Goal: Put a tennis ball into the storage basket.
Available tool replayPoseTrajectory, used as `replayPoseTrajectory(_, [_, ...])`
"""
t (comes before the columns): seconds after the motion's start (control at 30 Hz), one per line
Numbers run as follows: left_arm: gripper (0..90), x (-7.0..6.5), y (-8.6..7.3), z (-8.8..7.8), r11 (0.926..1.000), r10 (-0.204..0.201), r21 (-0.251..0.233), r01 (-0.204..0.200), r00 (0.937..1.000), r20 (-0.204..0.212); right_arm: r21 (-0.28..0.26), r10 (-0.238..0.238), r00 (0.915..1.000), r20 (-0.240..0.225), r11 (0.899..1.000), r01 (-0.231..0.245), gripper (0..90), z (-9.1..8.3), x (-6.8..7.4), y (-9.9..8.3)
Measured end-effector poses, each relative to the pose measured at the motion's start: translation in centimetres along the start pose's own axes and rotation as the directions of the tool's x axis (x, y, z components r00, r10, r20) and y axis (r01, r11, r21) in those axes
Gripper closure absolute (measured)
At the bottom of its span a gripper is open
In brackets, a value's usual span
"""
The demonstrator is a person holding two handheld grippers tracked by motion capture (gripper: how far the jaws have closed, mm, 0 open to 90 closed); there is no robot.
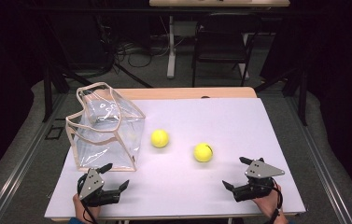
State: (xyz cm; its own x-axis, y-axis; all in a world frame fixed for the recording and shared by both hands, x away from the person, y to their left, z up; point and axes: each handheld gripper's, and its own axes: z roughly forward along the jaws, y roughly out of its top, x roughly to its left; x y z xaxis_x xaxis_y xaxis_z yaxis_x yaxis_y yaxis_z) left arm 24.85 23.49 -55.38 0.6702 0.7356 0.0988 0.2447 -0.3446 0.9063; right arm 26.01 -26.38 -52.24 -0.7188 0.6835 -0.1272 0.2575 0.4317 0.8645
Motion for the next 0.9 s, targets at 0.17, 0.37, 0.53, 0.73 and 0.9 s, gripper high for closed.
replayPoseTrajectory(0.17, [16.0, 0.05, 0.03, 0.13, 1.0, 0.003, 0.004, -0.003, 1.0, -0.003, 0.002, 0.002, 1.0, -0.006, 1.0, -0.002, 0.0, -0.02, 0.02, 0.03])
replayPoseTrajectory(0.37, [16.0, 0.11, -0.04, 0.21, 1.0, -0.004, 0.003, 0.004, 1.0, -0.002, 0.006, 0.011, 0.9999, -0.012, 1.0, -0.011, 0.0, 0.21, -0.13, -0.01])
replayPoseTrajectory(0.53, [16.0, 0.15, -0.05, 0.27, 1.0, -0.001, 0.004, 0.001, 1.0, 0.002, 0.016, 0.01, 0.9998, -0.018, 1.0, -0.01, 0.0, 0.46, -0.15, 0.02])
replayPoseTrajectory(0.73, [16.0, 0.1, -0.02, 0.16, 1.0, 0.002, -0.001, -0.002, 1.0, 0.002, 0.024, 0.011, 0.9998, -0.018, 1.0, -0.01, 0.0, 0.59, -0.08, 0.13])
replayPoseTrajectory(0.9, [16.0, 0.13, -0.01, 0.18, 1.0, -0.001, -0.004, 0.001, 1.0, 0.003, 0.024, 0.01, 0.9998, -0.015, 1.0, -0.01, 0.0, 0.47, -0.07, 0.45])
